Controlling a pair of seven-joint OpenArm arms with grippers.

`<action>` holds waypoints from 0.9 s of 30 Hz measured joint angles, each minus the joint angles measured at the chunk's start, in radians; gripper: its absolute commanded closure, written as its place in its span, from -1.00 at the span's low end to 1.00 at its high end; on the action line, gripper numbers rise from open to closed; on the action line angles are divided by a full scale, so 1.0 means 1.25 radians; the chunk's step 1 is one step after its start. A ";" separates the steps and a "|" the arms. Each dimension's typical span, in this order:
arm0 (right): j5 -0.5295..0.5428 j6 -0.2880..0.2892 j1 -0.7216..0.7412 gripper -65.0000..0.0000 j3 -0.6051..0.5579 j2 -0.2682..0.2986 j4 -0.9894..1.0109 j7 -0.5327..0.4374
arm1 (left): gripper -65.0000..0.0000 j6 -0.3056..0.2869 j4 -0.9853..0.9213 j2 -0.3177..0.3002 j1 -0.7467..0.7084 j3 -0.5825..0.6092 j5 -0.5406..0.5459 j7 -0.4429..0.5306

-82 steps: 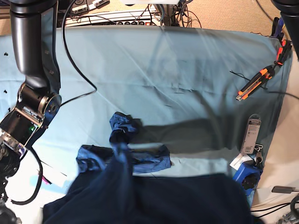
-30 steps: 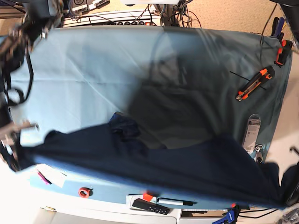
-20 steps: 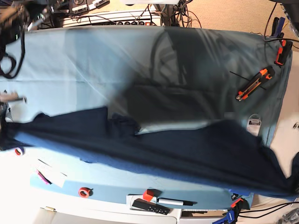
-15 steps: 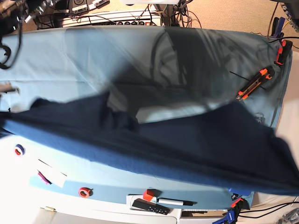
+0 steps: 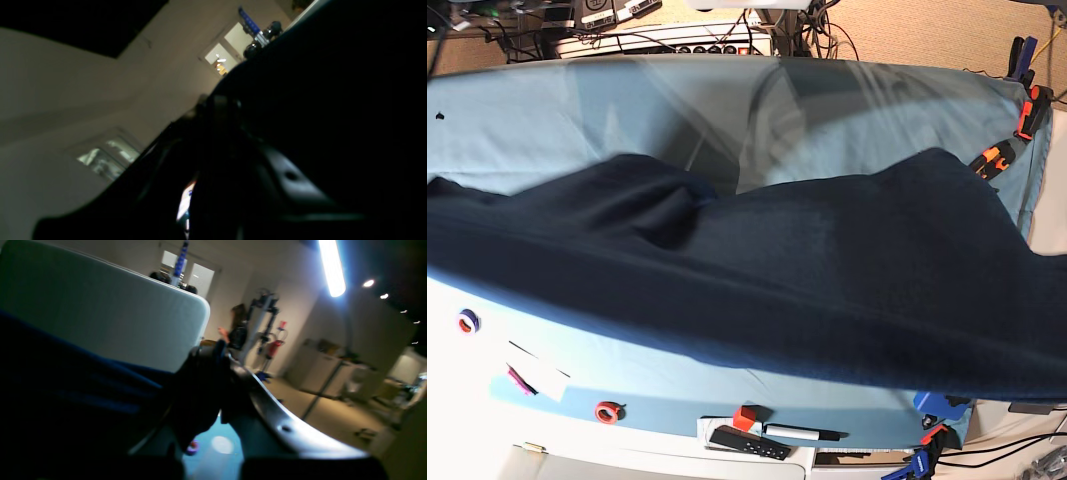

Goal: Layout the t-shirt on the table in an organized manner, then fold the t-shirt properly
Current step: 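Swing the held t-shirt forward over the table with both grippers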

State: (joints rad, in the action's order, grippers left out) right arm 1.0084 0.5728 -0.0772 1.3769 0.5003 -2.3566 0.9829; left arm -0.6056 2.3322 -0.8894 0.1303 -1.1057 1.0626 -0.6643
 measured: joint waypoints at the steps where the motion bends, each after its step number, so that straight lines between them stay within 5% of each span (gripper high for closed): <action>1: 0.000 0.000 -0.006 1.00 0.012 0.009 0.000 0.000 | 1.00 -0.002 0.008 -0.007 -0.005 -0.008 0.001 0.000; 9: -0.007 -0.002 -0.023 1.00 0.077 0.089 0.000 0.000 | 1.00 0.002 0.026 -0.092 -0.004 -0.016 -0.016 0.013; 16: -0.034 -0.003 -0.022 1.00 0.077 0.177 -0.001 -0.018 | 1.00 0.083 0.027 -0.218 -0.004 -0.016 -0.117 0.064; 23: -0.060 -0.007 -0.023 1.00 0.077 0.200 -0.001 -0.030 | 1.00 0.100 0.027 -0.305 -0.004 -0.017 -0.127 0.063; 27: -0.108 -0.046 -0.023 1.00 0.077 0.212 -0.001 -0.054 | 1.00 0.129 0.028 -0.362 -0.004 -0.017 -0.146 0.070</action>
State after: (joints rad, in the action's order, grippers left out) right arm 0.8730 0.5156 -0.1055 1.4734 0.7658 -2.3581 0.9157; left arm -0.4442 2.3672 -1.3422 0.1253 -1.1267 0.8795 -0.5770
